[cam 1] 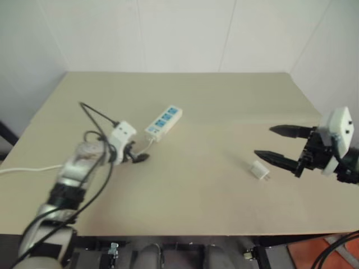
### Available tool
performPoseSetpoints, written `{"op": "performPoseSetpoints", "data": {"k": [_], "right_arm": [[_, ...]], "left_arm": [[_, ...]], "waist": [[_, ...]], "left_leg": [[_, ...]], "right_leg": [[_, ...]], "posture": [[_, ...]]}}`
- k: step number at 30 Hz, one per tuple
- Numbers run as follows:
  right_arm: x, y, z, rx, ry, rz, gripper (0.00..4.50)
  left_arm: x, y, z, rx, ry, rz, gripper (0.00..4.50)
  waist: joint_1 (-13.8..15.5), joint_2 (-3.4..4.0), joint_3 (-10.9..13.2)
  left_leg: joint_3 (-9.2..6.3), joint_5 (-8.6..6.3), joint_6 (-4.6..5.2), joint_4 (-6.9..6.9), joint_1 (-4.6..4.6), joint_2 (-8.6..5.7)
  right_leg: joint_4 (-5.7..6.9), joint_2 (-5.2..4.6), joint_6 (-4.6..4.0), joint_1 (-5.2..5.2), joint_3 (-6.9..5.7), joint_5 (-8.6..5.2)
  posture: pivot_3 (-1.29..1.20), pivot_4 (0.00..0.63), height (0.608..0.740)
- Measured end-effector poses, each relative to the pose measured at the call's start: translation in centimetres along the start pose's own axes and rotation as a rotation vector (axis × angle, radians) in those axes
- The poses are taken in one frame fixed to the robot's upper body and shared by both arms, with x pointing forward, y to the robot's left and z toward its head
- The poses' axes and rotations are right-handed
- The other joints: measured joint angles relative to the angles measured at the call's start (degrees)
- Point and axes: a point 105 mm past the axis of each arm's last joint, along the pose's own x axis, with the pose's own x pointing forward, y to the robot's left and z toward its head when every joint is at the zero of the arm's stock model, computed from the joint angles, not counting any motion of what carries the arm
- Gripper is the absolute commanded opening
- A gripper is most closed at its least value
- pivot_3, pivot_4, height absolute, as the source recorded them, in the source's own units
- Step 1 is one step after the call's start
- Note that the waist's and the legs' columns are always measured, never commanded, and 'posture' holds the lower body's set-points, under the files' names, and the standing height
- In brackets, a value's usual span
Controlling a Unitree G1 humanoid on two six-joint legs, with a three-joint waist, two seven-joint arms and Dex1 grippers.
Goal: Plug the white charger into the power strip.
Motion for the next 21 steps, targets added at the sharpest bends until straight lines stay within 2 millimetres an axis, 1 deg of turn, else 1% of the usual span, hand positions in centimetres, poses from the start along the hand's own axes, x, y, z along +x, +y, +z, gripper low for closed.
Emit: {"op": "performPoseSetpoints", "data": {"k": [1,3,6,7,8,10,13,14,18,19,21], "right_arm": [[0.1,0.0,0.1,-0.002,-0.007,-0.002,4.5],[0.1,0.0,0.2,-0.003,-0.012,-0.004,4.5],[0.1,-0.1,0.2,-0.004,-0.013,-0.011,4.5],[0.2,-0.1,0.2,-0.004,-0.013,-0.012,4.5],[0.2,0.0,0.1,-0.004,-0.012,-0.012,4.5],[0.2,0.0,0.1,-0.003,-0.011,-0.011,4.5],[0.1,0.0,0.1,-0.002,-0.01,-0.012,4.5],[0.1,0.0,0.1,-0.003,-0.01,-0.012,4.5],[0.1,0.0,0.1,-0.005,-0.014,-0.012,4.5],[0.1,0.0,0.1,-0.007,-0.015,-0.012,4.5],[0.2,-0.1,0.2,-0.01,-0.018,-0.01,4.5]], "left_arm": [[0.6,0.4,0.4,0.001,0.0,0.021,4.47],[1.3,0.7,0.5,-0.006,-0.006,0.036,4.47],[2.1,0.8,0.4,-0.008,-0.013,0.04,3.9],[2.3,0.7,0.3,-0.008,-0.016,0.036,3.57],[2.3,0.7,0.3,-0.008,-0.018,0.036,3.33],[2.3,0.7,0.3,-0.002,-0.024,0.03,2.67],[2.2,0.4,0.3,0.003,-0.031,0.01,1.8],[2.2,0.2,0.3,0.005,-0.032,0.003,1.43],[1.8,-0.3,0.1,0.016,-0.04,-0.02,0.2],[1.7,-0.4,0.0,0.014,-0.041,-0.023,0.05],[1.1,-0.5,-0.3,0.018,-0.047,-0.039,0.05]], "waist": [[0.36,0.02,-0.01],[0.65,0.05,-0.03],[0.82,0.1,-0.08],[0.79,0.12,-0.1],[0.76,0.12,-0.12],[0.69,0.14,-0.14],[0.52,0.17,-0.15],[0.45,0.17,-0.15],[0.12,0.17,-0.15],[0.07,0.17,-0.15],[-0.26,0.17,-0.15]], "left_leg": [[-0.03,0.0,0.0,0.02,0.02,-0.05],[-0.02,0.0,0.0,0.03,0.08,-0.05],[-0.03,0.0,0.0,0.08,0.2,-0.03],[-0.02,0.0,0.0,0.11,0.23,-0.02],[-0.02,0.0,0.0,0.13,0.25,-0.01],[-0.02,0.01,-0.01,0.17,0.27,0.0],[-0.02,0.02,-0.02,0.19,0.3,0.0],[-0.02,0.02,-0.02,0.19,0.29,0.0],[-0.02,0.01,-0.02,0.19,0.25,0.02],[-0.02,0.01,-0.02,0.18,0.25,0.02],[-0.01,0.01,-0.01,0.16,0.22,0.04]], "right_leg": [[0.0,-0.03,0.0,0.03,-0.02,0.0],[0.02,-0.04,0.0,0.1,-0.01,0.0],[0.06,-0.07,0.0,0.21,-0.01,0.0],[0.11,-0.07,0.0,0.24,0.0,0.0],[0.14,-0.07,0.0,0.24,0.0,0.01],[0.21,-0.07,0.0,0.24,0.0,0.02],[0.27,-0.06,0.01,0.24,0.02,0.02],[0.27,-0.05,0.01,0.23,0.02,0.02],[0.23,-0.05,0.01,0.2,0.03,0.02],[0.23,-0.05,0.01,0.19,0.04,0.02],[0.2,-0.05,0.01,0.16,0.05,0.02]], "posture": [[0.0,0.15,0.74],[0.0,0.15,0.74],[0.0,0.15,0.74],[0.0,0.15,0.74],[0.0,0.15,0.74],[0.0,0.15,0.74],[0.0,0.15,0.74],[0.0,0.15,0.74],[0.0,0.15,0.74],[0.0,0.15,0.74],[0.0,0.15,0.74]]}}
